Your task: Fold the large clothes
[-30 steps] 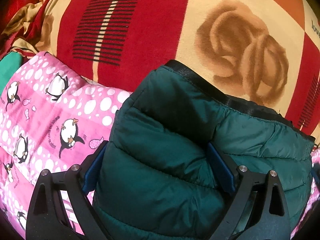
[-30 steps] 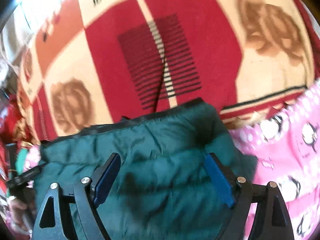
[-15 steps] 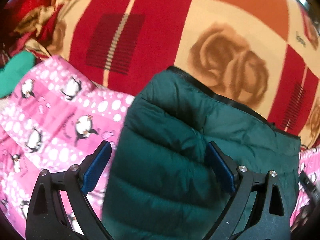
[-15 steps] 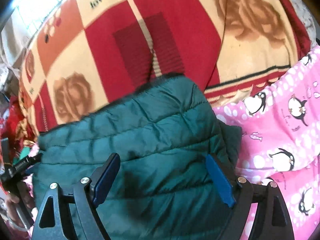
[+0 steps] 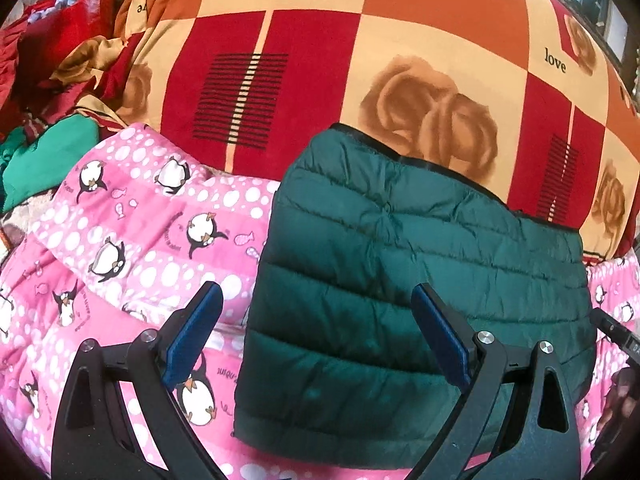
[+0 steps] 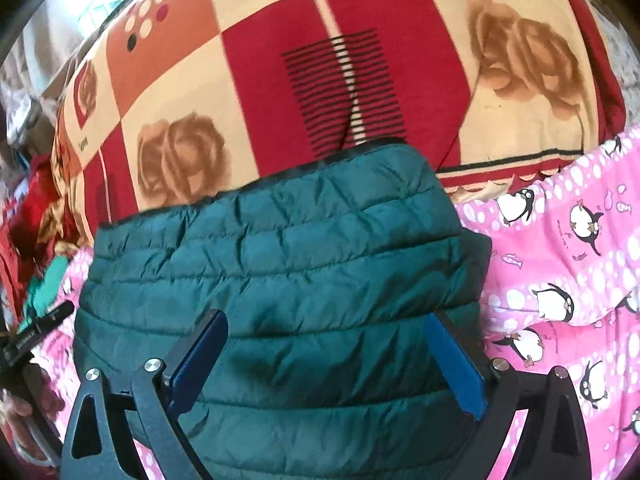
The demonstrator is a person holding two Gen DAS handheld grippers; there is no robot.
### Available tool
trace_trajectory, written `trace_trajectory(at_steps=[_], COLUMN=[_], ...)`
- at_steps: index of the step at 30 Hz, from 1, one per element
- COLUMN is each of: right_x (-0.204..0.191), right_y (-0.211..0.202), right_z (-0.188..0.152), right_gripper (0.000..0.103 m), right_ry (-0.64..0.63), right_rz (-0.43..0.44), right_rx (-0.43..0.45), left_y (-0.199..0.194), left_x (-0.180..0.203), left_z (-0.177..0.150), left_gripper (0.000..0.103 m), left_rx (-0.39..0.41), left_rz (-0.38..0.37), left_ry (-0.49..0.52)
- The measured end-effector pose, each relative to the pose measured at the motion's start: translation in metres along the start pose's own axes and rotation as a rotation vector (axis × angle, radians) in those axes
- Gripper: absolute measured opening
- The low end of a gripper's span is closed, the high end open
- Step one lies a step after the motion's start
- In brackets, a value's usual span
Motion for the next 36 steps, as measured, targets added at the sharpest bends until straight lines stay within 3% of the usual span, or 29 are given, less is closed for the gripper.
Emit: trace_trajectory(at_steps=[5, 12, 23, 26, 33, 36], right_x=[-0.014, -0.012, 0.016, 0.026, 0.060, 0.081], right_y=[0.003, 0.007, 0.012, 0.013, 0.020, 0.027], right_z=[-0.007, -0.007, 0.003, 0.006, 0.010, 0.014], right_gripper=[0.098, 0.098, 0.098, 0.103, 0.103, 0.103], right_ry=[-0.054, -0.037, 0.005, 0.016, 0.080, 0.136], right_rz=[-0.022, -0.023, -0.051, -0.060, -0.069, -0.034], right_rx=[-0.020, -0.022, -0.012, -0.007, -0.018, -0.032], left_y=[0.005, 0.011, 0.033, 0.039, 0.060, 0.070], left_x=[-0.004, -0.006, -0.008, -0.008, -0.017, -0.022], left_z=[-0.003, -0.002, -0.001, -0.001, 0.000, 0.000], left_gripper=[0.095, 0.095, 0.095, 0.095, 0.096, 0.102], left_rx=[-0.010, -0.021, -0.061, -0.073, -0.127, -0.146], left_rz=[-0.007, -0.009, -0.023, -0.042, -0.222, -0.281], left_ry=[-0.021, -0.031, -0.048, -0.051, -0.103, -0.137])
Point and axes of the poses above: each gripper's, at about its wrist camera, not at the fingertips, and y roughly the way its jaws point, x to its right, z to its top, the point moved 3 cm from there along y, roughly the way its jaws point, and after that the axes turned 11 degrees about -x, right-handed, at the moved point
